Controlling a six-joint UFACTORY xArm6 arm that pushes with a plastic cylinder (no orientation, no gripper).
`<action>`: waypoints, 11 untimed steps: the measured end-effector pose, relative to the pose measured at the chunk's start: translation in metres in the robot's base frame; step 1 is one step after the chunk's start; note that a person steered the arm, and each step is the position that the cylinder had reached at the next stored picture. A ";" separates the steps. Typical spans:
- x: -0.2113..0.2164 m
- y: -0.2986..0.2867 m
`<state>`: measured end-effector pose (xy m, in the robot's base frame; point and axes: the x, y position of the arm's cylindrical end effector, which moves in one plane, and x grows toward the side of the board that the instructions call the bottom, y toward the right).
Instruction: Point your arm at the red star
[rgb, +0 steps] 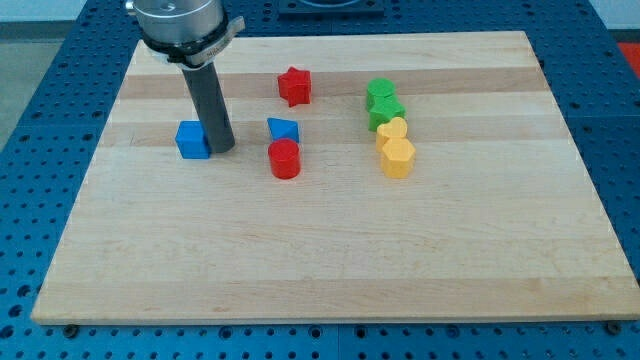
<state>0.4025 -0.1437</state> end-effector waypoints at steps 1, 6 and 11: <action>-0.001 -0.011; -0.122 -0.007; -0.110 0.127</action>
